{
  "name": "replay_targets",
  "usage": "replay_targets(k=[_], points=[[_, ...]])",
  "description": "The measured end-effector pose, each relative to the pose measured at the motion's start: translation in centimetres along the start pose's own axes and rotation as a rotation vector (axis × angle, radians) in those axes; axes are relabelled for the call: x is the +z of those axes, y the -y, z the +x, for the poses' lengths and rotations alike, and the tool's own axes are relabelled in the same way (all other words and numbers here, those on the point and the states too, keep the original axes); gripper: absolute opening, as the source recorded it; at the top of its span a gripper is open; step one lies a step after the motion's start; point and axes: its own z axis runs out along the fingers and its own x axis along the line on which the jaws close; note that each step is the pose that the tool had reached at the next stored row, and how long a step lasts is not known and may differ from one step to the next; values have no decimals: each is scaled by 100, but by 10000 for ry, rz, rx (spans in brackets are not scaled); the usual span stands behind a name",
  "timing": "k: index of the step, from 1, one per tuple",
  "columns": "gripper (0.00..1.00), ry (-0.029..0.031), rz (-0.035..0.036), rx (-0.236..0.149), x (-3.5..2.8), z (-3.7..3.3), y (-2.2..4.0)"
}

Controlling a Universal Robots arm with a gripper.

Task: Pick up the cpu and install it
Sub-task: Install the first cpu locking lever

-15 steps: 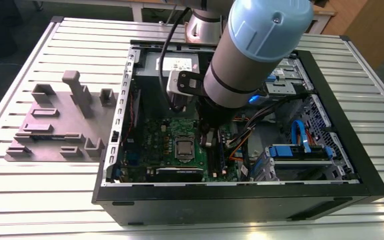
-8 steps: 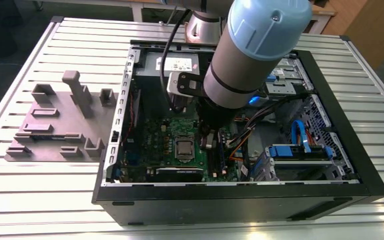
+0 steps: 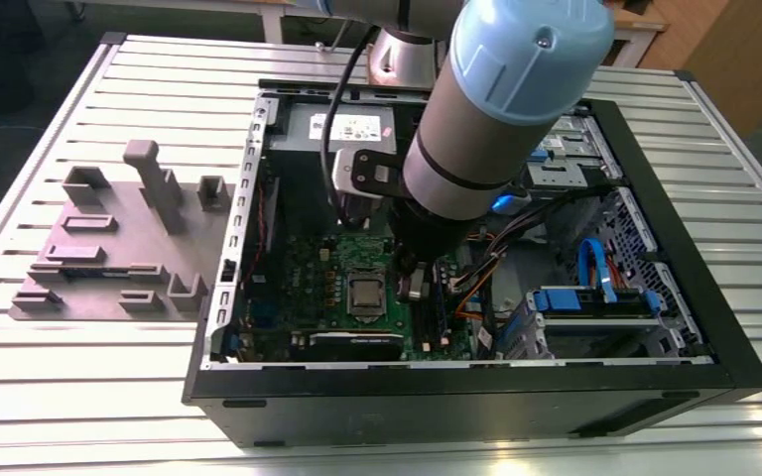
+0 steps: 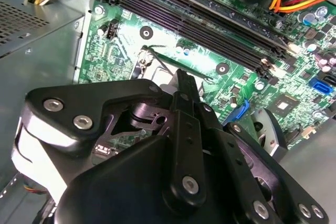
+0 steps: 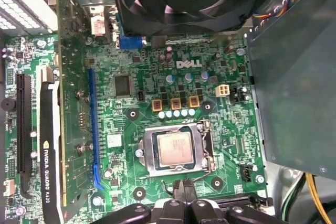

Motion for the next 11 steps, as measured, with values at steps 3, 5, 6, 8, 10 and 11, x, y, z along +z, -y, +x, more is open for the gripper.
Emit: replay_targets(k=[3,5,6,8,10,11], points=[[10,-25,-9,-109,25,10,4],[10,-42,-15,-183,45,16,7],[10,-53,-18,-221,52,19,8],[10,-73,-26,-310,58,28,10],[10,-90,-32,-398,65,35,12],[10,-103,-36,-443,69,37,13]])
